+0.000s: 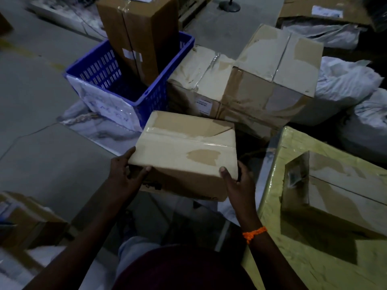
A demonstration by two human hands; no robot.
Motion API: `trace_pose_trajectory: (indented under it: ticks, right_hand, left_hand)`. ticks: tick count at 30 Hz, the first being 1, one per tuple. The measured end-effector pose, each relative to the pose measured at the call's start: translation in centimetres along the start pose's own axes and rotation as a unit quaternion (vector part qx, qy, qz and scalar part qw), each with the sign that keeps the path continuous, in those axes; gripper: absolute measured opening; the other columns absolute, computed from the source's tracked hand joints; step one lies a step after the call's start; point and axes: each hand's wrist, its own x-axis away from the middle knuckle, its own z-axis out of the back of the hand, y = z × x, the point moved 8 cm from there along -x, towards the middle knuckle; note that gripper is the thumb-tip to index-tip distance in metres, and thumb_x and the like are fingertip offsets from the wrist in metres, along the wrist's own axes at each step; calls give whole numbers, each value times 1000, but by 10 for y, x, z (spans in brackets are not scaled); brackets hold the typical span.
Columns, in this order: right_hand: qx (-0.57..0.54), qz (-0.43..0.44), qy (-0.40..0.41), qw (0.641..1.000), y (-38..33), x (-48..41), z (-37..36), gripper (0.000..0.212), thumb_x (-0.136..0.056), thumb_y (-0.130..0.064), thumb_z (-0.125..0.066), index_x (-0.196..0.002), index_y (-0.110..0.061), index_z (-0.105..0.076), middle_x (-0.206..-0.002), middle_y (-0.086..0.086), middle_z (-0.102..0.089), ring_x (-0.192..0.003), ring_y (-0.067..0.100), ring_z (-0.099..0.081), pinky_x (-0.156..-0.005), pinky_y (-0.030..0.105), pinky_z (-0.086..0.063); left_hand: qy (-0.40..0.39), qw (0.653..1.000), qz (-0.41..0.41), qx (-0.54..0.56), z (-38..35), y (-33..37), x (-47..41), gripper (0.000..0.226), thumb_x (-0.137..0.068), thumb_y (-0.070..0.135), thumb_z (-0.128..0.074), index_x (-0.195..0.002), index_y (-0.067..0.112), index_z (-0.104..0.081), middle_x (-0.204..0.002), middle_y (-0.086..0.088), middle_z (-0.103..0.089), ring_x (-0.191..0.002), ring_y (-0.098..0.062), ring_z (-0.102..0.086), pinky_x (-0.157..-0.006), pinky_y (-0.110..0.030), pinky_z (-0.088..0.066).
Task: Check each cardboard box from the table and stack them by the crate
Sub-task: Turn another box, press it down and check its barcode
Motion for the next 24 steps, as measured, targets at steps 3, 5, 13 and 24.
trace_pose_trajectory:
  ticks: [3, 5, 13, 24]
  right_hand:
    - [14, -9, 8, 1000, 12, 5, 5, 51, -92, -31, -76, -138, -19, -58, -120, -4, -60, -109, 16, -62, -88, 31, -53]
    - [22, -20, 14, 999, 19, 7, 9, 51, -92, -24, -76, -139, -16, -57, -108, -18, -53, -106, 17, -59, -88, 33, -52]
    - [143, 41, 29, 988, 14, 6, 5, 68, -92, -27, -75, -151, -13, -44, -145, 14, -41, -132, 28, -46, -101, 25, -38]
    - [407, 207, -94, 885, -40, -61, -105, 69, -104, -52, -42, -161, -14, -28, -169, 16, -18, -156, 35, -13, -126, 52, -14]
  left_hand:
    - [-35, 997, -29, -55, -11, -8, 8, 79, -80, 68, -67, -147, 30, -47, -120, -11, -53, -101, -12, -52, -83, -39, -56]
    - [-54, 997, -29, -41, -21, -11, 17, 80, -83, 60, -74, -146, 19, -50, -119, -15, -51, -103, -19, -54, -85, -25, -55]
    - [-23, 995, -23, -93, -33, 4, 18, 66, -88, 51, -67, -140, 11, -56, -133, -16, -49, -115, -12, -44, -96, -32, -47]
    - [-231, 899, -167, -331, -147, 60, -51, 82, -93, 67, -14, -159, 20, -30, -168, -8, -20, -155, -31, -16, -122, -57, -19]
